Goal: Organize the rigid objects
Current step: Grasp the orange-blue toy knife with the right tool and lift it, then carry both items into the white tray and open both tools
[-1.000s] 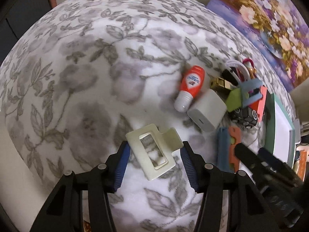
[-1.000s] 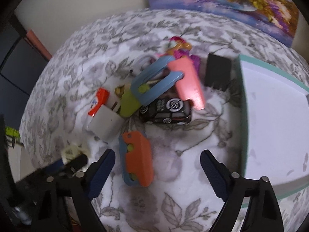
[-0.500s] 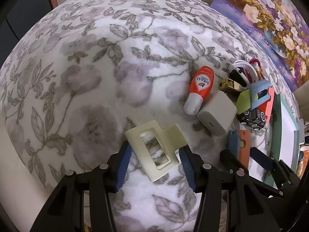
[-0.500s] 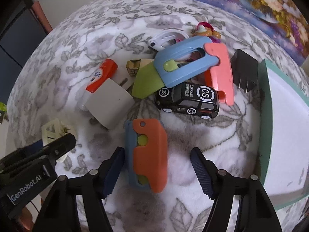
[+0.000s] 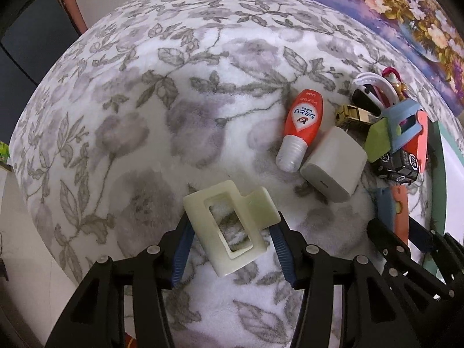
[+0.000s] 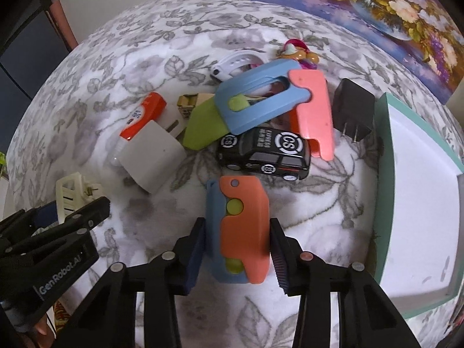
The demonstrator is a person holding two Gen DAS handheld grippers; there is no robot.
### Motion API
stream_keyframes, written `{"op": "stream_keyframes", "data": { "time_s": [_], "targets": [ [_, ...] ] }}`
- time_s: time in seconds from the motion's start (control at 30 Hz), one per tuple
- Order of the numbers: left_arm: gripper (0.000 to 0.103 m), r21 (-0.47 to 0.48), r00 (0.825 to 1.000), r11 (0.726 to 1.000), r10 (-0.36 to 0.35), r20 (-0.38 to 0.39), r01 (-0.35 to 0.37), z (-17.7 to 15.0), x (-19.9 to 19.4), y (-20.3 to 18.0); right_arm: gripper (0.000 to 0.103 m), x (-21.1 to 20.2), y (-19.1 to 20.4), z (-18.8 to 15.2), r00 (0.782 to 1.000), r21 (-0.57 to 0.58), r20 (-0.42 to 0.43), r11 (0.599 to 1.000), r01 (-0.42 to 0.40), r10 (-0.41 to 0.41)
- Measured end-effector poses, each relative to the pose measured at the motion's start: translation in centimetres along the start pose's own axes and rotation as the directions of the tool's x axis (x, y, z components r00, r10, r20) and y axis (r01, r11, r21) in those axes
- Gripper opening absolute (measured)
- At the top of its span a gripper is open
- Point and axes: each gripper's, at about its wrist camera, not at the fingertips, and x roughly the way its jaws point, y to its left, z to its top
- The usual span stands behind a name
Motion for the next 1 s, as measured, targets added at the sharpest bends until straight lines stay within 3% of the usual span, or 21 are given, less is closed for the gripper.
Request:
{"op": "stream_keyframes", "data": {
  "time_s": [0.17,0.23,0.53,0.7,0.87,1.0],
  "targets": [
    [0.054,-0.019,0.999,1.0,0.017,-0.028,-0.018,0.7,0.2,-0.9,0.045,0.0,-0.7,-0.1,1.0,0.006,0.003,1.0,-0.025,0.025],
    [0.054,-0.028,0.996,0.999,0.033,-0.08,-0.035,0.9,0.3,-1.1,0.045,-0.2,-1.2,0.1,0.999,0.018,-0.003,0.999,-0.041,0.041],
    [0.054,-0.055,0.993,0.998,-0.008,-0.121,0.002,1.1,-1.3,-3.6,0.045,-1.1,-5.0,-0.3,0.988,0.115,-0.011,0.981,-0.154,0.157],
    [0.054,-0.056,0.999,0.998,-0.008,-0.05,0.005,2.6,-5.2,-5.9,0.045,-3.1,-6.9,-0.2,0.974,0.161,0.039,0.961,-0.226,0.222],
    [0.054,-0.053,0.996,0.997,-0.061,0.061,0.064,4.5,-10.0,-9.8,0.045,-6.8,-11.5,0.4,0.937,0.271,0.185,0.901,-0.338,0.296],
    [0.054,0.011,0.988,0.994,-0.107,0.114,0.106,5.4,-11.5,-14.0,0.045,-9.7,-15.1,0.6,0.937,0.317,0.289,0.904,-0.288,0.197]
  ]
}}
